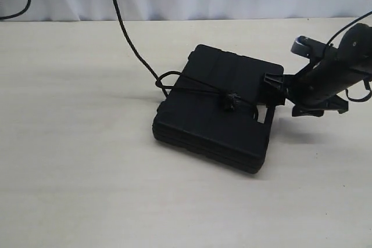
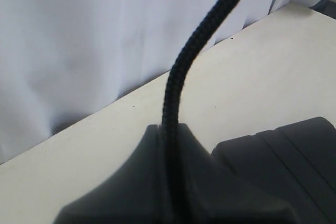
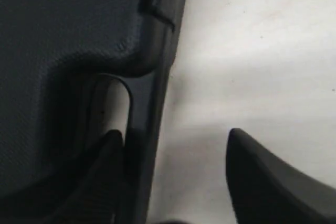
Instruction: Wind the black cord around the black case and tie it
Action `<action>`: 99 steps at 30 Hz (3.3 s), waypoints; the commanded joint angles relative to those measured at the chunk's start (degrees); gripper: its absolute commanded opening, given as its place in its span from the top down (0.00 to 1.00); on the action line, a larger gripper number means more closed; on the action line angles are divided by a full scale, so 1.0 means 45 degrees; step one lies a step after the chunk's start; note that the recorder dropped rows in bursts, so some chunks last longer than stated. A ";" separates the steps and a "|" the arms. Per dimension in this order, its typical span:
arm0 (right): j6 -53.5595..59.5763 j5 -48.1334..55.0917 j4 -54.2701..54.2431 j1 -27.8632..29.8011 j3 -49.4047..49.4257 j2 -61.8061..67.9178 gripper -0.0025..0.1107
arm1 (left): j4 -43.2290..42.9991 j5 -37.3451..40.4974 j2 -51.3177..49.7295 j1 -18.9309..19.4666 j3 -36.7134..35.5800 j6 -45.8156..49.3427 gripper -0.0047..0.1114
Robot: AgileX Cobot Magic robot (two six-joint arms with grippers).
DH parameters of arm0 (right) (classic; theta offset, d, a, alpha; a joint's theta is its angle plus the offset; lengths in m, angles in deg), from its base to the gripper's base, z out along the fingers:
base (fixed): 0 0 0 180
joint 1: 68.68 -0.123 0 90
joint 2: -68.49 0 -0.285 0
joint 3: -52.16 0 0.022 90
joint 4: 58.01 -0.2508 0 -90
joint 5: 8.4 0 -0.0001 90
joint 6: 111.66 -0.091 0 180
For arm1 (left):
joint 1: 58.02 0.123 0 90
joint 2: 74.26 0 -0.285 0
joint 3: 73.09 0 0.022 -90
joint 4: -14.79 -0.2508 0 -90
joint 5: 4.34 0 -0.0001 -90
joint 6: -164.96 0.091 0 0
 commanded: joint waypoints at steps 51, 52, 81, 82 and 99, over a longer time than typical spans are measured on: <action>1.1050 -0.0564 -0.7193 0.0035 -0.1321 0.0729 0.94 | -1.0537 -0.1287 0.1103 0.6100 -0.2360 -0.8887 0.57; 1.1097 -0.0564 -0.7193 0.0035 -0.1321 0.0730 0.94 | -1.0568 -0.1305 0.1103 0.5989 -0.2360 -0.8887 0.54; 0.3736 0.2810 0.1662 -0.0531 -0.1450 -0.2794 0.76 | -2.0785 0.2955 0.6715 -0.1969 -0.0830 -1.8725 0.96; 0.3124 0.3597 0.2592 -0.0554 -0.1450 -0.3160 0.83 | -2.1528 0.3493 0.6736 -0.2358 -0.0830 -1.9380 0.96; 0.1657 0.3242 0.5175 -0.0551 0.3868 -1.3300 0.94 | -1.8791 -0.4818 1.3699 -0.6761 -1.0019 -2.0200 0.96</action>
